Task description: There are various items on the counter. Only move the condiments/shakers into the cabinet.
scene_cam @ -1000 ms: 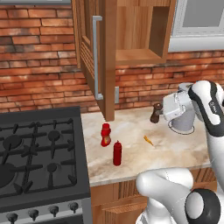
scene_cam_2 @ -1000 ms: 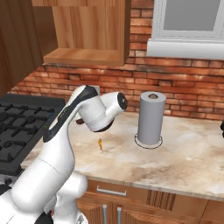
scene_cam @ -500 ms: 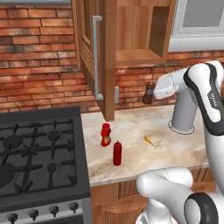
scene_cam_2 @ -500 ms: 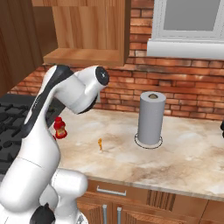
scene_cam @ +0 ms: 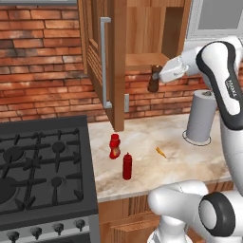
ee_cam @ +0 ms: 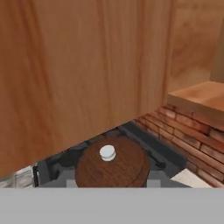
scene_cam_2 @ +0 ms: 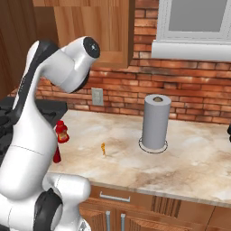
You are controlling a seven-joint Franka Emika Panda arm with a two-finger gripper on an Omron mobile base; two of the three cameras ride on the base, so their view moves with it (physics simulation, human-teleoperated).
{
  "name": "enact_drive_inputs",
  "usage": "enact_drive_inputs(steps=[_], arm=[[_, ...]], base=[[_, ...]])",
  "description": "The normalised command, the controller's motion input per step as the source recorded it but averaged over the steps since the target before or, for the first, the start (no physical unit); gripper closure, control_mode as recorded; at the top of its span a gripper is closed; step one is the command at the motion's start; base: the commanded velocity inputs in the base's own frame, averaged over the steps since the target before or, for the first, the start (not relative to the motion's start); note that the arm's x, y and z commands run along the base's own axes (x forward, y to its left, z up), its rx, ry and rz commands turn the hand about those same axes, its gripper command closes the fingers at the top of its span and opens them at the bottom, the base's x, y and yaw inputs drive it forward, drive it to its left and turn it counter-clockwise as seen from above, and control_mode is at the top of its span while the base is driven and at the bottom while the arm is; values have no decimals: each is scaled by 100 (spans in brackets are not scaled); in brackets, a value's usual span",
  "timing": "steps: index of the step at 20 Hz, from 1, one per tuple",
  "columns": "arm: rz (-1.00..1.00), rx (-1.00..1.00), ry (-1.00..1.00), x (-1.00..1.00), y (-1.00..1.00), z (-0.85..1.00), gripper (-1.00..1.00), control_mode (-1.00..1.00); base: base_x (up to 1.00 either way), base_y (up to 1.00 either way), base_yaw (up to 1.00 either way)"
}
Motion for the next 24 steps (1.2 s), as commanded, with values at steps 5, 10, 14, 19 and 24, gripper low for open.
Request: enact_drive_inputs(steps=[5, 10, 14, 19, 24], arm=[[0, 3, -4, 11, 30, 31, 100, -100], [0, 1, -9, 28, 23, 7, 100, -100], [0, 0, -9, 35, 18, 0, 100, -100], [0, 0, -3, 36, 18, 10, 100, -100], [0, 0, 8, 43, 25, 25, 100, -100]], base=[[0, 0, 0], [0, 0, 0], [0, 0, 0], [0, 0, 0], [0, 0, 0]])
